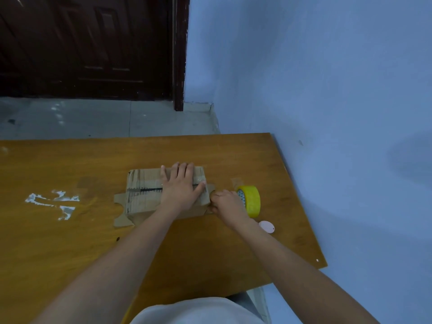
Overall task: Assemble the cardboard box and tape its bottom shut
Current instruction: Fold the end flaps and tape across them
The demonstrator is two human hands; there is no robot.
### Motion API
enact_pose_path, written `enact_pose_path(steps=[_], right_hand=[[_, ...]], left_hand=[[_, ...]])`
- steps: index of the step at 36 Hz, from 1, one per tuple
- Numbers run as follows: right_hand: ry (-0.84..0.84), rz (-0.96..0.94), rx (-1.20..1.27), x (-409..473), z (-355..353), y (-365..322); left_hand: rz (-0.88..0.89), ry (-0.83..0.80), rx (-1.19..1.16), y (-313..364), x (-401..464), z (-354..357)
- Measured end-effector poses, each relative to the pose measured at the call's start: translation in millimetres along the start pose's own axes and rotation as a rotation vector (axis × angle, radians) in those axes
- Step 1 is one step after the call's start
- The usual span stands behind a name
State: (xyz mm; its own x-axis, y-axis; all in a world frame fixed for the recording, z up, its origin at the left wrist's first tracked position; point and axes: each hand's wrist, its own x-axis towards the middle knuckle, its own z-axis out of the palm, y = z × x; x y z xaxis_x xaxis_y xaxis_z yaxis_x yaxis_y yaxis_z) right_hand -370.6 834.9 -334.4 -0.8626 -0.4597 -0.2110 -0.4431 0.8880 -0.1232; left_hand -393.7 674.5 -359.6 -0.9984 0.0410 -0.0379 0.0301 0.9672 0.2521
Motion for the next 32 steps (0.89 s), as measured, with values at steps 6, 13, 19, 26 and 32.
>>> enact_pose_path(steps=[6, 13, 19, 26, 32], right_hand=[[0.003, -0.053, -0.020, 2, 0, 8], [-0.079, -0.015, -0.029, 6, -5, 15], [-0.167, -0.003, -0.107, 9, -16, 23], [0.009, 0.021, 0.055, 40, -38, 35], [-0.122, 0.021, 0.216, 87, -40, 45]], left_hand=[[-0.007, -0.008, 0.003, 1, -1, -3], [-0.002, -0.023, 0.027, 1, -1, -4], [0.005, -0.013, 0.021, -1, -2, -3], [-0.002, -0.010, 0.045, -2, -2, -1], [-0.005, -0.003, 0.042, -2, -2, -1]])
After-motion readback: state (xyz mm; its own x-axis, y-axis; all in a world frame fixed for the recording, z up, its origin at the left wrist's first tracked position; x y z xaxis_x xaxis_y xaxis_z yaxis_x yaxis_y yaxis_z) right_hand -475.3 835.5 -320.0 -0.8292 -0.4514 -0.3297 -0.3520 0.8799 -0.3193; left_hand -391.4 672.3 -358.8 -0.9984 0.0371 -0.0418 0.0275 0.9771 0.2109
